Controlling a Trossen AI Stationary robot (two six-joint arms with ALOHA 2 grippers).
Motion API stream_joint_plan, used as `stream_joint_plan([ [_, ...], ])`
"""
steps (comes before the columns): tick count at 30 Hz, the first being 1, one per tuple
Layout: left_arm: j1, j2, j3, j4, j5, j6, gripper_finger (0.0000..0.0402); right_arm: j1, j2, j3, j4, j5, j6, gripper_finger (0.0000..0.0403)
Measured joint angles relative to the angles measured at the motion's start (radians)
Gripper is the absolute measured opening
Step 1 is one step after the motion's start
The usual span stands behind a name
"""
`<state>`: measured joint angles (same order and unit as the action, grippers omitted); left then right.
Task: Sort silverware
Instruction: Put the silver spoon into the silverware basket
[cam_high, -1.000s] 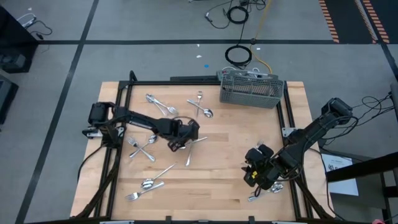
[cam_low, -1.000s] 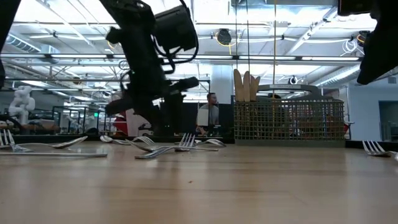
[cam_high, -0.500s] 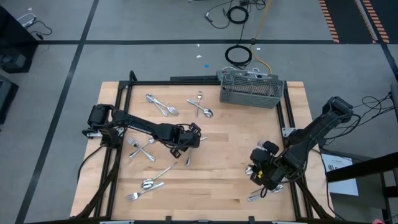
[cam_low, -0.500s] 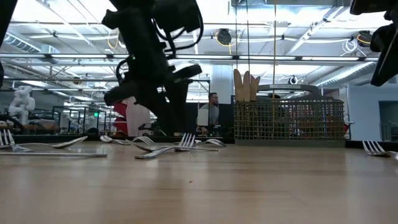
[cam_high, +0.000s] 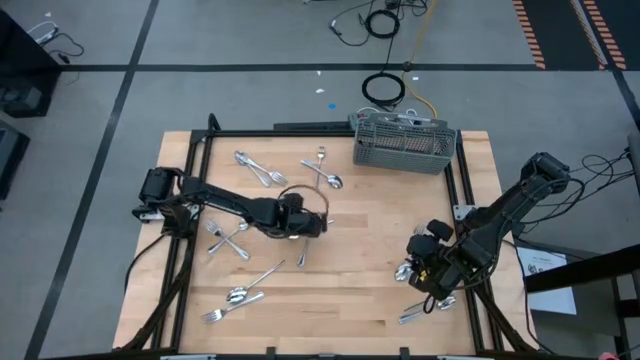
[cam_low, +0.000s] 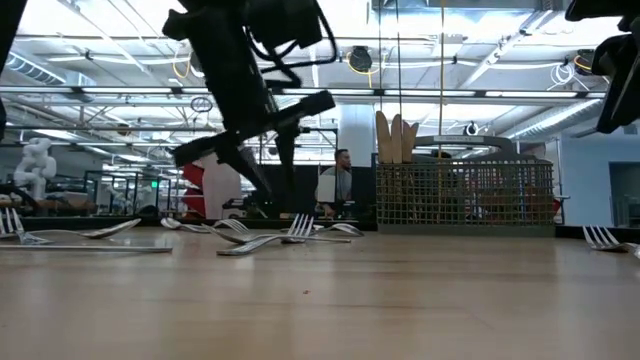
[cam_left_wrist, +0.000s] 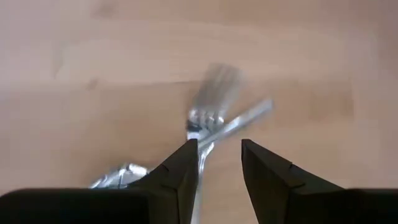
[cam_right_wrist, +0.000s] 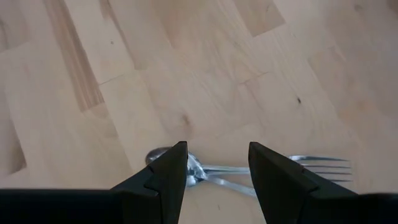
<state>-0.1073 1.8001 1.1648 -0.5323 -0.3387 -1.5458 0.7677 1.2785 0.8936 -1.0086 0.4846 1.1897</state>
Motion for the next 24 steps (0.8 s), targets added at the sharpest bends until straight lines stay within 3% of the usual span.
stream_joint_plan([
  [3, 0.042, -0.004, 0.011, 0.034, 0.22, 0.45, 0.013, -0.001, 0.0, 0.0, 0.005, 0.036, 0.002, 0.0161],
  [6, 0.085, 0.006, 0.024, -0.016, 0.434, 0.687, 0.013, -0.008, 0.0, 0.0, 0.021, 0.061, 0.002, 0.0161],
  [13, 0.135, 0.012, 0.023, -0.148, 0.439, 0.967, 0.013, -0.021, 0.0, 0.0, 0.089, 0.067, 0.042, 0.0161],
  [24, 0.127, 0.015, 0.022, -0.088, 0.353, 1.215, 0.013, -0.023, 0.0, 0.0, 0.123, 0.068, 0.118, 0.0161],
])
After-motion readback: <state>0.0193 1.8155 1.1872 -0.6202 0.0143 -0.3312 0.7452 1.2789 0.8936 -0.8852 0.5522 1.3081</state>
